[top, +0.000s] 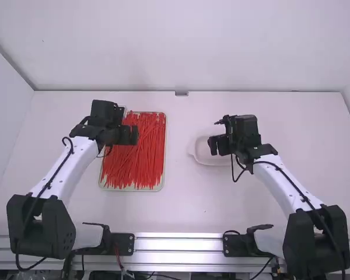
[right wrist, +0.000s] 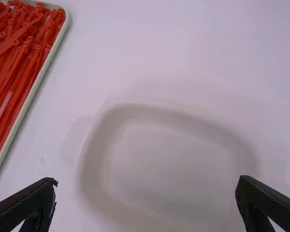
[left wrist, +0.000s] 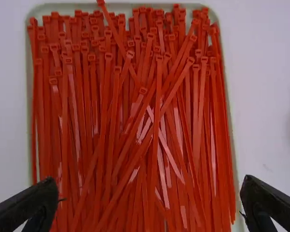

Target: Fasten the cable tie

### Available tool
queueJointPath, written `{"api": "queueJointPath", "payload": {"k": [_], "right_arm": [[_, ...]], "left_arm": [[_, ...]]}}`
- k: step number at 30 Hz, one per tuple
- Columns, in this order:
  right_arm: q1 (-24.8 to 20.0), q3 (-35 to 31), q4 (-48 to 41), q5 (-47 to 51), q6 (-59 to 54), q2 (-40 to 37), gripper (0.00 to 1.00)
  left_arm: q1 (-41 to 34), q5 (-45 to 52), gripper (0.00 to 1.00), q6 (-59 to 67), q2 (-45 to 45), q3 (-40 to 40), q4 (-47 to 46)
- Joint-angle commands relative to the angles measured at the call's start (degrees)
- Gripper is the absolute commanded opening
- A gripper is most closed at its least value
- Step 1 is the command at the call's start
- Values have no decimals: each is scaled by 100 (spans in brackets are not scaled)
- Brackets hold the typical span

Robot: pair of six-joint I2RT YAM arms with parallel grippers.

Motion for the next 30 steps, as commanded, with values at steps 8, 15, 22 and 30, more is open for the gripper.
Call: {"api": "queueJointPath", "payload": {"k": [8,15,22,30], "right_arm": [[35,223,48,-638,-13,28,100],[28,223,219,-892,-48,28,99],[133,223,343,-949,-48,28,100],[247,223,485,-944,-184,28,100]], "left_arm": [[-46,24,99,107,42,153,-70],[-46,17,99,195,42,153,90],[-46,44,99,452,42,153,546],[-46,42,99,719,79,153,957]]}}
